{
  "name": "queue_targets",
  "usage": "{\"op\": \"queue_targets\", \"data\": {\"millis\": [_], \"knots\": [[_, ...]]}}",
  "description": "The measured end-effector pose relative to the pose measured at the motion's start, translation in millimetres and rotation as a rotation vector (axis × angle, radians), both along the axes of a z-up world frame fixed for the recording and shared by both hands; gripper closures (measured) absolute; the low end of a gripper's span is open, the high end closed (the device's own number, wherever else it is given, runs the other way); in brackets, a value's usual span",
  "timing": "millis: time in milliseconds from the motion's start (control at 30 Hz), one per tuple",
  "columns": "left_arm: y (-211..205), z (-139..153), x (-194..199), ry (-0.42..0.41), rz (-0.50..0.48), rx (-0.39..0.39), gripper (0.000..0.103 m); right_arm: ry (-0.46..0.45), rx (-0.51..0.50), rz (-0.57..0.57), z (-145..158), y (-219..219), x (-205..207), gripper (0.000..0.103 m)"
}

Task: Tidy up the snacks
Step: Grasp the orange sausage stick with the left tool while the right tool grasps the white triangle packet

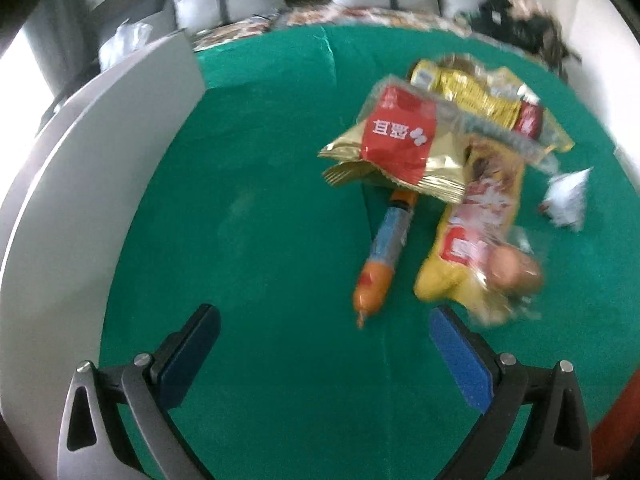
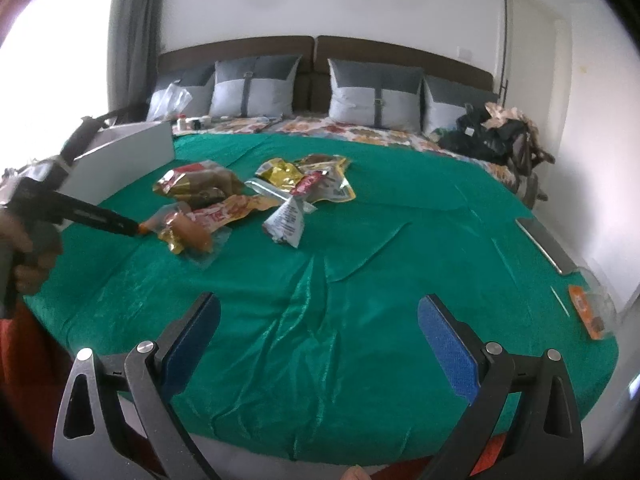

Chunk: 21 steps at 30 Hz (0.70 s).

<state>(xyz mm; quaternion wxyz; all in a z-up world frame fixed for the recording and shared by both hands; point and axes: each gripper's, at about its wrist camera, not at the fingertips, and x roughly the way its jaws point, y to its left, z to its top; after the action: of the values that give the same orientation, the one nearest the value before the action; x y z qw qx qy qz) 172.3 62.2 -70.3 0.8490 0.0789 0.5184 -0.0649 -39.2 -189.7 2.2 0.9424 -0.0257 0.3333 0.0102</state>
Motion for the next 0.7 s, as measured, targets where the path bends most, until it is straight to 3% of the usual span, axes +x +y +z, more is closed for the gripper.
{"op": "queue_targets", "data": {"millis": [100,267,367,400,433,500,700], "knots": [[0.5,-5.0,17.8,0.014,0.003,-0.018,0.006,0.0,0.013,-0.018,1.0,-8.1,-2.7,0.003],[5.9,-4.2,38.8,0.031,0.024,-0.086,0.022,0.016,0.043,-0.058,-0.3,-20.0,-2.8,0.003],[-6.9,0.5,36.9,0.008,-0.035,-0.085,0.051,0.038,0.063,-0.085,-4.1,-25.2,1.0,0.003],[-11.6,2.7,34.1,0.005,-0.059,-0.09,0.069,0.042,0.065,-0.088,-4.5,-25.3,2.0,0.003],[-16.5,3.9,31.2,0.006,-0.077,-0.086,0.08,0.042,0.066,-0.088,-5.1,-24.9,2.7,0.003],[-26.7,4.1,25.2,0.015,-0.106,-0.084,0.088,0.041,0.064,-0.081,-5.6,-23.5,3.2,0.003],[-5.9,7.7,-36.0,0.064,-0.083,-0.183,0.087,0.049,0.062,-0.053,-8.1,-19.8,2.0,0.003]]}}
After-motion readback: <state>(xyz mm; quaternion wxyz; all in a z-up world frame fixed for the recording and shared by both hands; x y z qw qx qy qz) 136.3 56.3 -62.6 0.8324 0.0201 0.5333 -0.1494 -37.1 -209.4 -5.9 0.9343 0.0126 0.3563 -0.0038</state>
